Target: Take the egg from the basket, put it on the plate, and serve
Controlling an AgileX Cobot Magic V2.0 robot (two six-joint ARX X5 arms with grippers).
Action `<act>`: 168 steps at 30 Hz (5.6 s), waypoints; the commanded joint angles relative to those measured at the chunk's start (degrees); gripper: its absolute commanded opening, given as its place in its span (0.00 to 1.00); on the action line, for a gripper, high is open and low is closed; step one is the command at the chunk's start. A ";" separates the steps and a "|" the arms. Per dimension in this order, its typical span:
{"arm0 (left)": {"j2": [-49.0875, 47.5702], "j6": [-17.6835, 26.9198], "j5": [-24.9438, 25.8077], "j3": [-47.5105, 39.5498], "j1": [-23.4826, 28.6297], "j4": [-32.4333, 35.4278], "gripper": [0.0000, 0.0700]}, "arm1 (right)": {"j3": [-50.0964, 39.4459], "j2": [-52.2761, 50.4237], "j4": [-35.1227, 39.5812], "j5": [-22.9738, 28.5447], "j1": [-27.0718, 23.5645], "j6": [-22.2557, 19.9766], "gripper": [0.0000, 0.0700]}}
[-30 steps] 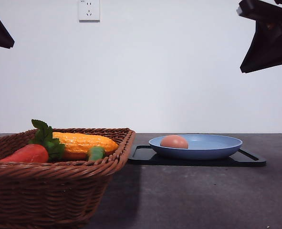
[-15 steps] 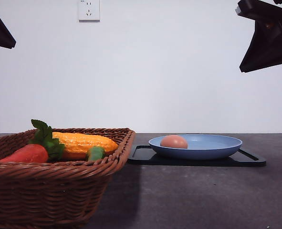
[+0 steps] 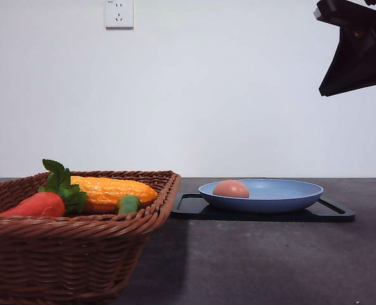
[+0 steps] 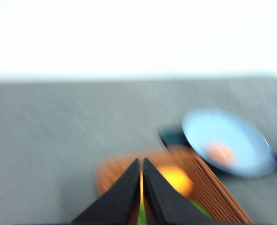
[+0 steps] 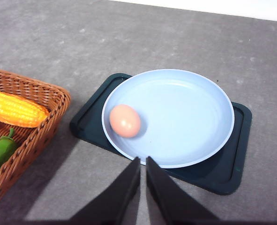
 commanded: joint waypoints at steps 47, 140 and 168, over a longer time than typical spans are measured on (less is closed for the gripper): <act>-16.57 -3.75 0.57 -27.31 19.41 5.76 0.00 | 0.57 0.26 0.59 0.24 0.24 0.57 0.00; -16.57 -3.75 0.57 -27.31 19.41 5.76 0.00 | -29.33 -46.97 0.09 -15.21 -24.83 -8.24 0.00; -16.57 -3.75 0.57 -27.31 19.41 5.76 0.00 | -29.35 -46.97 0.11 -15.21 -24.83 -8.24 0.00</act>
